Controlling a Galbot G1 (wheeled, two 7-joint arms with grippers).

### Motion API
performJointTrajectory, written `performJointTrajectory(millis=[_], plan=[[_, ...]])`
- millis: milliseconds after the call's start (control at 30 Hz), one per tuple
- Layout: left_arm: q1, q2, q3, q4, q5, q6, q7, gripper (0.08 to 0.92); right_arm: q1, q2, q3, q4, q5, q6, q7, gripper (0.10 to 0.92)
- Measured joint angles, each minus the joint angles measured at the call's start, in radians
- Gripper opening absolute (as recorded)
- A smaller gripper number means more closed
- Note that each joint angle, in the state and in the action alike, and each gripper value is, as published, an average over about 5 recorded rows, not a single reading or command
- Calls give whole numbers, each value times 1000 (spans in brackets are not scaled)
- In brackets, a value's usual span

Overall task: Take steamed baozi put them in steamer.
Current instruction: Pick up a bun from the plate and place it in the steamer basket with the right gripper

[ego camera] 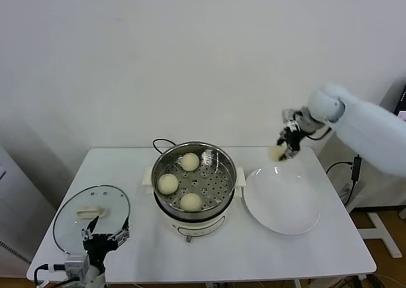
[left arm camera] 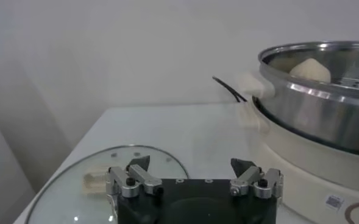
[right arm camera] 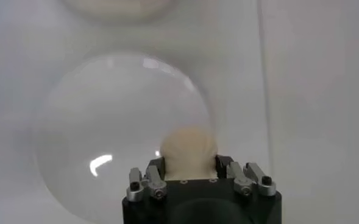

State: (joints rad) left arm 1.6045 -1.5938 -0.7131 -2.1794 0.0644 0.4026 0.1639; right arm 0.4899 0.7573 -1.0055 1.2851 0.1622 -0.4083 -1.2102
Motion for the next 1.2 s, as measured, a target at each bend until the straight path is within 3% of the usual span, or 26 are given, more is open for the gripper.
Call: performJointTrajectory(millis=[233,467,1200], plan=[[5,1,3,-21,2,-3,-2,823,127,86,-140,54,188,-113,50,518],[0,2,6,-27,2,-5,-4,823,152,196,-199,58,279,-190,95,518],[-9,15,24,-21,5,-9,-6,823,-1,365,-224,-8,264,-281,186,515]])
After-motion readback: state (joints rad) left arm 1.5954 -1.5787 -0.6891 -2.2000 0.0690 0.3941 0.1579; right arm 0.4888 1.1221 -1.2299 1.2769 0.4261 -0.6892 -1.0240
